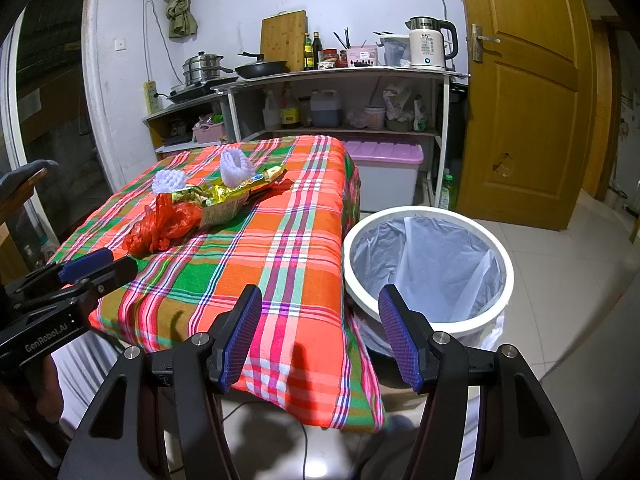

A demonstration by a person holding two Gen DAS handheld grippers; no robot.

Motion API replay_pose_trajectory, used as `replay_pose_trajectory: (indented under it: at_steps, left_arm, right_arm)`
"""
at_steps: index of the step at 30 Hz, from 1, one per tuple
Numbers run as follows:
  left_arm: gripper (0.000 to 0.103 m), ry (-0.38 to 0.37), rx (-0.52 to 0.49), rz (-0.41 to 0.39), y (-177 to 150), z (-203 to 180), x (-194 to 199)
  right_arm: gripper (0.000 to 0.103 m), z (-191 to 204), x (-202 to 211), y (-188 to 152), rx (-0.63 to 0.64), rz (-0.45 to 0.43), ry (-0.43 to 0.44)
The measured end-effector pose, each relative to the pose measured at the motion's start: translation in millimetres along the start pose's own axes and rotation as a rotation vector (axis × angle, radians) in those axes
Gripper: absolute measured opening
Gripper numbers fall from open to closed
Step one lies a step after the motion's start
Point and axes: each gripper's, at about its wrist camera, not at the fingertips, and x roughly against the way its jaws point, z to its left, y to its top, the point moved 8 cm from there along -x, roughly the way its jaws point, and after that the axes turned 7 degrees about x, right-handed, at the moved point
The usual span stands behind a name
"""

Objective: Collect trash

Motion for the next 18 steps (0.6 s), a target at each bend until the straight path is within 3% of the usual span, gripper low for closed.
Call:
replay_pose_trajectory:
  at_steps: [18]
  left_arm:
    - [0.050, -0.001, 0.002, 0.002, -0.1, 0.8, -0.4]
  right_arm:
    - [0.061, -1.4, 0.2, -0.2, 0.000, 0.004, -0.001]
